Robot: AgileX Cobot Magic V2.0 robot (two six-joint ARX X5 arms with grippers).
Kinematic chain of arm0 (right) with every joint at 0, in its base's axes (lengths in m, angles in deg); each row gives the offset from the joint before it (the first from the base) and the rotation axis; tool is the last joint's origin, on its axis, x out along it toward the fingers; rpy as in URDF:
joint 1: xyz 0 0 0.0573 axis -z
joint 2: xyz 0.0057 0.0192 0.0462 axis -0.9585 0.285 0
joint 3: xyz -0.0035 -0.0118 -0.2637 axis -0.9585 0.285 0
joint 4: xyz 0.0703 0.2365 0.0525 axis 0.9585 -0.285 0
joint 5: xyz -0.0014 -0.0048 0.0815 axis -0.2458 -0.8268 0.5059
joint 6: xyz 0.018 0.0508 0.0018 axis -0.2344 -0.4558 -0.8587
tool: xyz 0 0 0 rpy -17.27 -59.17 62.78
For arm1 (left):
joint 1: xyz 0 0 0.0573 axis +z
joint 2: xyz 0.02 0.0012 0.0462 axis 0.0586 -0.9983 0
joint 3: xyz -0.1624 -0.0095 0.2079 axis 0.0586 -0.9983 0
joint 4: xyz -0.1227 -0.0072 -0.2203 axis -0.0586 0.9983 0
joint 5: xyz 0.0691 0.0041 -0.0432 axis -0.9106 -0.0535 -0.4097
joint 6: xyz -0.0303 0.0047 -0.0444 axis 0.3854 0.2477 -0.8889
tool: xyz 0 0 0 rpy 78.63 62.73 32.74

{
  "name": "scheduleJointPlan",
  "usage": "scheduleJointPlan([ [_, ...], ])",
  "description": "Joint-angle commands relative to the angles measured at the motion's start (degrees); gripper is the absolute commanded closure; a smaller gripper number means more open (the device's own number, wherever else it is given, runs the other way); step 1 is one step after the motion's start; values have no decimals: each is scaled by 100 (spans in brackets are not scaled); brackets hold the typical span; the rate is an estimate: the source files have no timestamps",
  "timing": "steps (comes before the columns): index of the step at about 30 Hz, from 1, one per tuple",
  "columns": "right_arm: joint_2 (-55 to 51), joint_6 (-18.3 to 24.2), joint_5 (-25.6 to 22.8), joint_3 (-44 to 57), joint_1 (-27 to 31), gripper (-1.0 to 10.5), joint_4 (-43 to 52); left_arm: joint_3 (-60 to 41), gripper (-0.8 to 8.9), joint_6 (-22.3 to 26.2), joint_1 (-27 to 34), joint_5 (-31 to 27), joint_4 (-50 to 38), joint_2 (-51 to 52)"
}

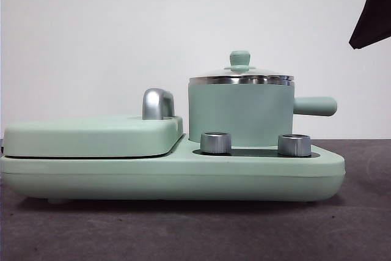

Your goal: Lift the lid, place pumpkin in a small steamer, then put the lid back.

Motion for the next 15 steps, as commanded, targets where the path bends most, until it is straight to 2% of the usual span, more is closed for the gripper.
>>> scheduleJointPlan([
  [1,15,24,7,-24,-35,927,61,-120,807,-24,13,-299,-33,15],
  [5,13,24,7,-24,-35,927,63,-164,807,-186,4,-278,-48,15],
  [15,-7,24,7,-24,-35,927,63,-162,807,-175,-2,-289,-46,13],
])
